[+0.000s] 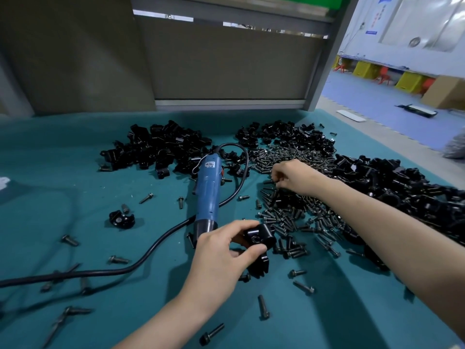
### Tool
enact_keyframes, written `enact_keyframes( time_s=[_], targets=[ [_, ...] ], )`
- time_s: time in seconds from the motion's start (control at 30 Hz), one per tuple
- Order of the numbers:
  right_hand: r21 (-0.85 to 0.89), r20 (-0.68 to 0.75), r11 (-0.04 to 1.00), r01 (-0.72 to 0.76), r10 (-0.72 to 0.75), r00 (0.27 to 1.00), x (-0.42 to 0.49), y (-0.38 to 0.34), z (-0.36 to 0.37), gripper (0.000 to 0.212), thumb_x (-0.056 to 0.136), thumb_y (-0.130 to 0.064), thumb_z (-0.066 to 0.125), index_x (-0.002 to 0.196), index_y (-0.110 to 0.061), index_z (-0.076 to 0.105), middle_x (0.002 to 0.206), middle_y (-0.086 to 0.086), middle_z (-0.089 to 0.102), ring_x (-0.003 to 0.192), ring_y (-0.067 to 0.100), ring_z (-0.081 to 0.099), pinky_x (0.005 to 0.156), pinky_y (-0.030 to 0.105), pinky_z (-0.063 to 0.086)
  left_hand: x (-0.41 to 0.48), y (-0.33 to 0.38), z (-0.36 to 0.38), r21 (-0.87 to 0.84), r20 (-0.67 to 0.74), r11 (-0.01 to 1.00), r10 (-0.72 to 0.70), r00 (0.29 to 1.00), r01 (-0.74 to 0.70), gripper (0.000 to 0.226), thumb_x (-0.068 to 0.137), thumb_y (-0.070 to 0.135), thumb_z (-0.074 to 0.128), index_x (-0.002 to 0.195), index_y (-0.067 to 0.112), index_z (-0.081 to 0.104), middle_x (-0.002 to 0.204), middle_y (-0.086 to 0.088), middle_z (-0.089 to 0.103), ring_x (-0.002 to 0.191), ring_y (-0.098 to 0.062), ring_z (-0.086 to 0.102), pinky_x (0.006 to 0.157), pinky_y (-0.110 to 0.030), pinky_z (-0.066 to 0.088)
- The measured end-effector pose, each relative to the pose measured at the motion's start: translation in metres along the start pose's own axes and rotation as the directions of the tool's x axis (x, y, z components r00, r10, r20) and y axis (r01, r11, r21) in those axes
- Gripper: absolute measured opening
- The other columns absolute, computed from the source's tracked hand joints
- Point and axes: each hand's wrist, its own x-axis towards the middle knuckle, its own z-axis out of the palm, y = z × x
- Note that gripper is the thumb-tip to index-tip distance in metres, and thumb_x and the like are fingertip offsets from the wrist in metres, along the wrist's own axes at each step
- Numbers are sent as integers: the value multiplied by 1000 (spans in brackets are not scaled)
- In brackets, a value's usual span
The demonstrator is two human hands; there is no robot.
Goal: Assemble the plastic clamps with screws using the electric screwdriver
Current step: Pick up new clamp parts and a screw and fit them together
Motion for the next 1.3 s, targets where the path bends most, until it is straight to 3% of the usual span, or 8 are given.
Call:
enact_keyframes(
  time_s=[0.1,0.27,0.4,0.57,0.8,1.07,1.17,1.3],
  targets=[
    [260,-84,964,-56,80,993,-13,-6,-10,14,92,-5,61,102,-13,56,87,0,62,80,19,63,77,31,55,0,0,0,2,-5,1000,3,1000,-3,35,76,24,80,94,52,68,93,25,69,70,-6,69,64,-18,54],
    [749,-187,651,123,30,982,-64,-52,-39,19,88,-6,64,101,-19,65,79,3,68,68,11,67,65,23,56,0,0,1,3,-19,1000,-3,1000,3,34,74,27,81,93,53,68,93,29,67,61,-4,66,61,-13,51],
    [786,-235,577,223,-55,970,-112,-90,-21,21,80,-6,75,85,-25,70,81,-5,73,76,7,69,71,17,54,1,0,2,-38,-27,999,14,1000,-15,36,75,17,81,92,46,68,91,22,70,52,-15,65,58,-24,57],
    [828,-320,516,217,119,940,-136,-98,11,22,75,-4,79,79,-23,70,77,-10,72,71,0,65,67,17,50,0,1,2,-23,-32,997,73,997,-74,44,74,6,81,92,44,68,86,21,71,47,6,56,53,-8,46],
    [412,-593,809,420,-112,797,-138,-109,22,7,76,-11,75,81,-9,70,84,-3,68,82,23,62,72,31,50,3,-2,2,122,-66,977,183,981,-174,45,72,6,81,95,42,69,90,27,71,77,4,68,70,-10,50],
    [455,-467,790,410,-181,866,-142,-96,4,9,84,-10,70,90,-12,76,98,-5,67,92,12,62,81,20,48,0,-3,4,60,-76,991,125,989,-121,38,70,16,83,91,45,69,84,22,71,46,5,54,49,-17,50],
    [497,-443,848,184,66,894,-138,-63,-17,24,88,-1,64,92,-23,72,95,-13,66,89,-1,63,77,11,51,-2,-4,4,24,-59,997,69,996,-68,28,66,38,76,91,46,72,87,24,69,36,-2,42,47,-10,43],
    [123,8,910,-397,399,917,-123,-10,-27,27,88,2,55,79,-22,62,89,0,68,78,13,64,72,23,53,-3,-4,3,40,-33,998,42,999,-41,31,67,38,76,93,53,69,89,27,69,40,-3,52,51,-11,47]
  ],
)
